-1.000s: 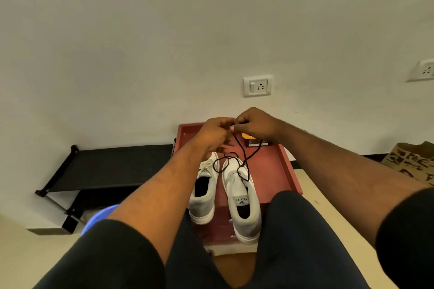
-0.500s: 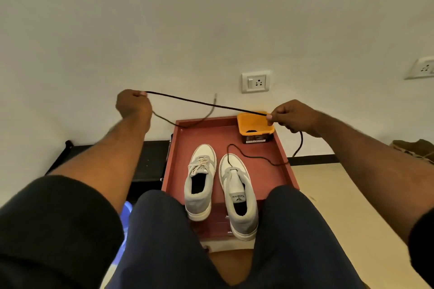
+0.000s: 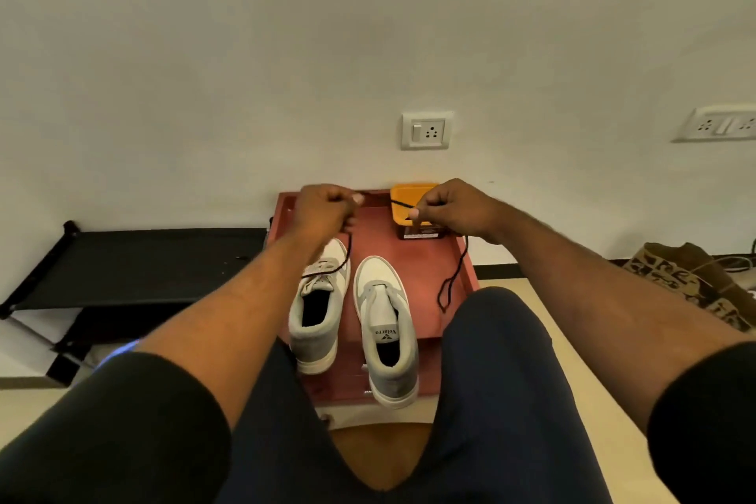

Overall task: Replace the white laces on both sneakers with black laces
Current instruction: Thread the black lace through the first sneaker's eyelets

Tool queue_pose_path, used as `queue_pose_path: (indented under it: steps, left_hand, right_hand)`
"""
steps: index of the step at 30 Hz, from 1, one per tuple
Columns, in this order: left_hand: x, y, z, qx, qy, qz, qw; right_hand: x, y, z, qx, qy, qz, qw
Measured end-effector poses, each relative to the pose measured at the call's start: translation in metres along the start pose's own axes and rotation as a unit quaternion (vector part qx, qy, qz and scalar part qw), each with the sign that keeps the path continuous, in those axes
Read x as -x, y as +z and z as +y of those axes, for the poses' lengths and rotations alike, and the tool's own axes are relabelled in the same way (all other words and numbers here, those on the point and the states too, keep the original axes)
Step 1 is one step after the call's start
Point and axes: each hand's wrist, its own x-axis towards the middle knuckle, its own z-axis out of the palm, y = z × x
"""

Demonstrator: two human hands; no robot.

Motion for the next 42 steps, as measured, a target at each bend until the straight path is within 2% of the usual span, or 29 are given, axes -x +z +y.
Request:
queue_pose_path:
  steps: [2, 3, 4, 5, 6, 8, 9, 10, 12, 15, 17, 20, 22, 24, 26, 28, 30, 33, 36, 39, 42]
  left_hand:
    - [-0.023, -0.027, 0.000, 0.054, -0.036, 0.168, 0.984]
    - [-0.030, -0.039, -0.002, 0.056, -0.050, 0.221, 0.972]
    - [-0.033, -0.046, -0.002, 0.029, -0.059, 0.230, 0.971]
    - [-0.030, -0.044, -0.002, -0.014, -0.052, 0.193, 0.980]
    - [-0.027, -0.037, -0.003, -0.048, -0.027, 0.123, 0.991]
    - [-0.007, -0.010, -0.004, -0.074, 0.026, -0.054, 0.995]
    - [0.003, 0.003, -0.006, -0.071, 0.025, -0.130, 0.989]
    - [0.009, 0.014, -0.009, -0.063, 0.013, -0.180, 0.982]
    - [0.013, 0.023, -0.017, -0.044, -0.011, -0.201, 0.979]
    - [0.002, 0.014, -0.030, -0.022, 0.012, -0.099, 0.995]
    - [-0.009, 0.001, -0.035, -0.034, 0.035, 0.027, 0.998]
    - [-0.034, -0.037, -0.055, -0.054, 0.020, 0.196, 0.979]
    - [-0.048, -0.069, -0.075, -0.115, 0.000, 0.244, 0.963]
    - [-0.058, -0.093, -0.096, -0.155, -0.045, 0.257, 0.953]
    - [-0.058, -0.092, -0.105, -0.165, -0.079, 0.201, 0.962]
    - [-0.051, -0.072, -0.106, -0.216, -0.071, 0.139, 0.964]
    - [-0.034, -0.042, -0.106, -0.303, -0.004, 0.110, 0.947]
    - [0.003, 0.008, -0.114, -0.298, 0.139, 0.056, 0.943]
    - [0.020, 0.042, -0.137, -0.383, 0.224, -0.055, 0.895]
    - [0.013, 0.048, -0.147, -0.427, 0.154, -0.112, 0.884]
    - [0.009, 0.051, -0.147, -0.431, 0.084, -0.105, 0.892]
  right_hand:
    - [0.008, -0.010, 0.018, -0.015, 0.019, 0.031, 0.999]
    - [0.010, -0.013, 0.025, -0.026, 0.026, 0.049, 0.998]
    - [0.010, -0.012, 0.030, -0.037, 0.027, 0.064, 0.997]
    - [0.009, -0.009, 0.030, -0.046, 0.017, 0.075, 0.996]
    - [0.004, -0.003, 0.027, -0.046, 0.003, 0.076, 0.996]
    - [-0.007, 0.013, 0.020, -0.043, -0.029, 0.056, 0.997]
    - [-0.013, 0.021, 0.018, -0.044, -0.029, 0.043, 0.998]
    - [-0.018, 0.026, 0.017, -0.048, -0.028, 0.033, 0.998]
    - [-0.023, 0.036, 0.019, -0.061, -0.030, 0.019, 0.998]
    - [-0.024, 0.044, 0.028, -0.077, -0.020, -0.004, 0.997]
    - [-0.020, 0.044, 0.041, -0.065, 0.003, -0.014, 0.998]
    - [-0.011, 0.036, 0.064, -0.026, 0.044, -0.006, 0.999]
    - [-0.004, 0.026, 0.078, 0.004, 0.069, -0.006, 0.998]
    - [0.000, 0.017, 0.084, 0.029, 0.096, -0.014, 0.995]
    - [0.001, 0.014, 0.084, 0.030, 0.113, -0.015, 0.993]
    - [-0.003, 0.021, 0.081, 0.015, 0.124, -0.007, 0.992]
    - [-0.012, 0.035, 0.080, 0.014, 0.144, -0.007, 0.989]
    - [-0.024, 0.064, 0.088, 0.045, 0.170, -0.040, 0.984]
    - [-0.031, 0.081, 0.097, 0.041, 0.197, -0.025, 0.979]
    - [-0.038, 0.093, 0.101, -0.028, 0.231, 0.025, 0.972]
    - [-0.046, 0.109, 0.101, -0.095, 0.261, 0.047, 0.959]
